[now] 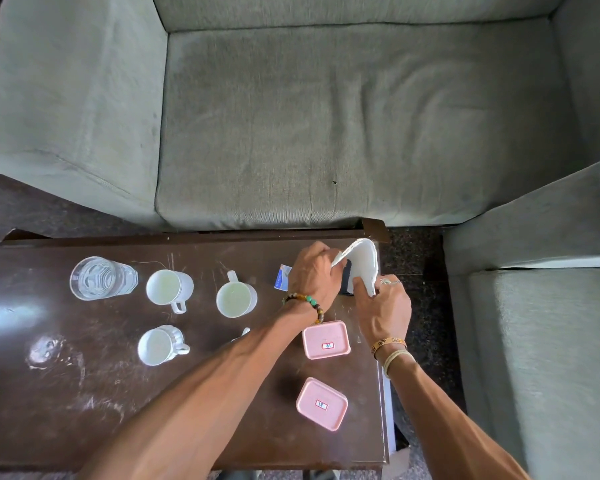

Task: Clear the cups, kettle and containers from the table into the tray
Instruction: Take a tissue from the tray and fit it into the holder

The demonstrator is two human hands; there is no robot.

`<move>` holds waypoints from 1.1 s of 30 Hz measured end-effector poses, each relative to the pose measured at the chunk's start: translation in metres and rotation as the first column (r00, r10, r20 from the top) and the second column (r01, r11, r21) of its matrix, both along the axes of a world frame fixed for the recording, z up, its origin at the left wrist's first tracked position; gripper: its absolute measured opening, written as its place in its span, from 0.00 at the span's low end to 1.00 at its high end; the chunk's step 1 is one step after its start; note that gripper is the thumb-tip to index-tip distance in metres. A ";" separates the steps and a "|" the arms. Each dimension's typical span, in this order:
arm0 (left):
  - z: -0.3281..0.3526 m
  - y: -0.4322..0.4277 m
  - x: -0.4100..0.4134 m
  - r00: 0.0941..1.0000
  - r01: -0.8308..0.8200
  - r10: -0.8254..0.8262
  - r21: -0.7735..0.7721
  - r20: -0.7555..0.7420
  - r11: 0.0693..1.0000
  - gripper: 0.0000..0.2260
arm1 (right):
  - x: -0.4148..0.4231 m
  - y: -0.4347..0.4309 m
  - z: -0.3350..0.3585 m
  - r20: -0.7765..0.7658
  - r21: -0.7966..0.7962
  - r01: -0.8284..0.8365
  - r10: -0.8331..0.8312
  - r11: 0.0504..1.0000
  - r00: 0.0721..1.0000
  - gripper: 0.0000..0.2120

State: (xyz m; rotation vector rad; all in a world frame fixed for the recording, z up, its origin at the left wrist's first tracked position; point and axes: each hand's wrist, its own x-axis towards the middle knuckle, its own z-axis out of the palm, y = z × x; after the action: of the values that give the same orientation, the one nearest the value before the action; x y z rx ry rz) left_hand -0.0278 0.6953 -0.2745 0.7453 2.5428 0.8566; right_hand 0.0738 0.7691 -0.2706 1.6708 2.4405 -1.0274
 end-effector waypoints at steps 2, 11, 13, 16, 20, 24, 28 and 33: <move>-0.002 0.001 0.000 1.000 0.008 -0.008 -0.007 -0.003 1.000 0.08 | -0.001 0.000 0.000 0.024 -0.012 0.052 -0.052 0.999 0.998 0.19; -0.001 -0.005 0.004 0.998 0.016 -0.006 0.138 -0.067 0.990 0.06 | 0.003 0.006 0.006 -0.113 -0.035 0.156 -0.159 0.987 0.981 0.14; 0.010 -0.003 0.004 0.999 -0.010 0.022 0.240 -0.049 0.971 0.09 | 0.003 0.009 0.016 -0.180 -0.051 0.201 -0.207 0.978 0.962 0.13; 0.036 0.003 -0.002 1.000 -0.015 0.008 0.319 0.023 0.948 0.10 | 0.008 0.019 0.038 -0.233 -0.069 0.223 -0.233 0.972 0.944 0.11; 0.071 0.004 -0.018 0.986 0.162 -0.152 0.186 -0.068 0.969 0.08 | 0.017 0.036 0.092 -0.394 0.109 0.158 -0.103 0.982 0.913 0.45; 0.121 0.007 -0.026 0.906 0.408 -0.405 -0.001 -0.125 0.913 0.13 | 0.008 0.056 0.169 -0.143 0.451 -0.345 0.448 0.823 0.882 0.51; 0.182 0.005 -0.026 0.825 0.542 -0.529 0.014 -0.197 0.840 0.13 | -0.005 0.075 0.235 -0.030 0.237 -0.595 0.618 0.768 0.786 0.24; 0.226 -0.010 -0.028 0.868 0.478 -0.451 0.102 -0.208 0.872 0.11 | -0.002 0.088 0.277 -0.130 0.252 -0.598 0.639 0.761 0.758 0.14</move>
State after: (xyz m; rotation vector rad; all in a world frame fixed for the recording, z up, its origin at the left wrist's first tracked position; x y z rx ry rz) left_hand -0.0555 0.6850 -0.0481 1.4718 2.2923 0.8452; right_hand 0.0719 0.8576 0.0059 0.6537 2.9798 -0.9030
